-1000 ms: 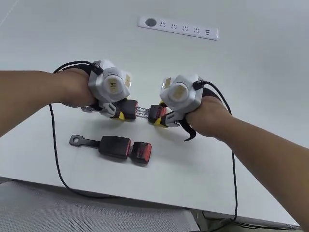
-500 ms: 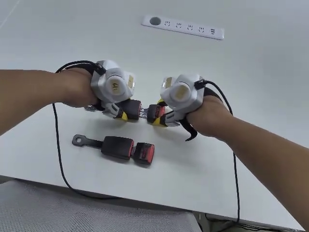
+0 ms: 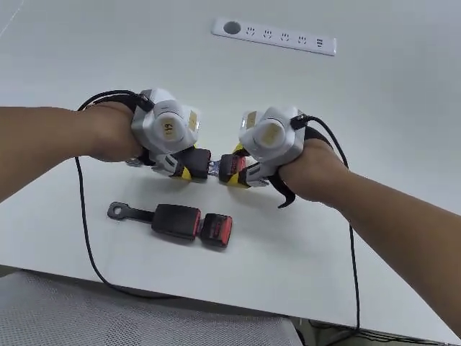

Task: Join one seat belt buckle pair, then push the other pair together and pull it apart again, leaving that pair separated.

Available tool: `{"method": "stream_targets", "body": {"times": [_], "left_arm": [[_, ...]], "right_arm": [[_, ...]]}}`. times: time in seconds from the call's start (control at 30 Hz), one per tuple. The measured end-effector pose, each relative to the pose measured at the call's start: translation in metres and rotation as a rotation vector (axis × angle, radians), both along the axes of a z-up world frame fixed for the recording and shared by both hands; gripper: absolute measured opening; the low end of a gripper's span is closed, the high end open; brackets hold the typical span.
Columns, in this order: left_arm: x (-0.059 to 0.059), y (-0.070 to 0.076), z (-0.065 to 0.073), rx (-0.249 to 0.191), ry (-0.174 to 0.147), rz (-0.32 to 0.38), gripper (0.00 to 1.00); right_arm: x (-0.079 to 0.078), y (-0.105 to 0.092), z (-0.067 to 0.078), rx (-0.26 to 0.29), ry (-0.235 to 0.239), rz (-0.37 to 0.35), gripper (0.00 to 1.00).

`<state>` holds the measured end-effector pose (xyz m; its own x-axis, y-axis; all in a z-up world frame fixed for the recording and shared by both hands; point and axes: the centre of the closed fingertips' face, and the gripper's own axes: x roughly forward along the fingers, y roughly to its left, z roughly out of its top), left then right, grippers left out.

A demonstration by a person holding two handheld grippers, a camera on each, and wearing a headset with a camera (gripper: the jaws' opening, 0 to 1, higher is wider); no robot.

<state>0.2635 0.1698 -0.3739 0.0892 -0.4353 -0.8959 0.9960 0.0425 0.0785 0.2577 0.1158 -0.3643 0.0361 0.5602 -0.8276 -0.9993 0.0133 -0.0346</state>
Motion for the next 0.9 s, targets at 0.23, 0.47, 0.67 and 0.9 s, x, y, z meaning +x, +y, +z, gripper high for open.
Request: {"method": "stream_targets", "body": {"times": [0.23, 0.47, 0.67, 0.9], "left_arm": [[-0.001, 0.0, 0.001, -0.013, 0.002, 0.013, 0.33], [-0.001, 0.0, 0.001, -0.005, 0.008, 0.008, 0.33], [-0.001, 0.0, 0.002, 0.003, 0.013, 0.017, 0.34], [0.0, 0.0, 0.001, 0.011, 0.019, 0.018, 0.34]], "right_arm": [[0.002, 0.013, 0.002, -0.001, -0.004, -0.01, 0.31], [0.001, 0.012, 0.002, 0.0, -0.004, -0.006, 0.32], [0.0, 0.012, 0.003, 0.002, -0.006, -0.008, 0.32], [0.001, 0.003, 0.002, 0.008, -0.001, -0.029, 0.32]]}}
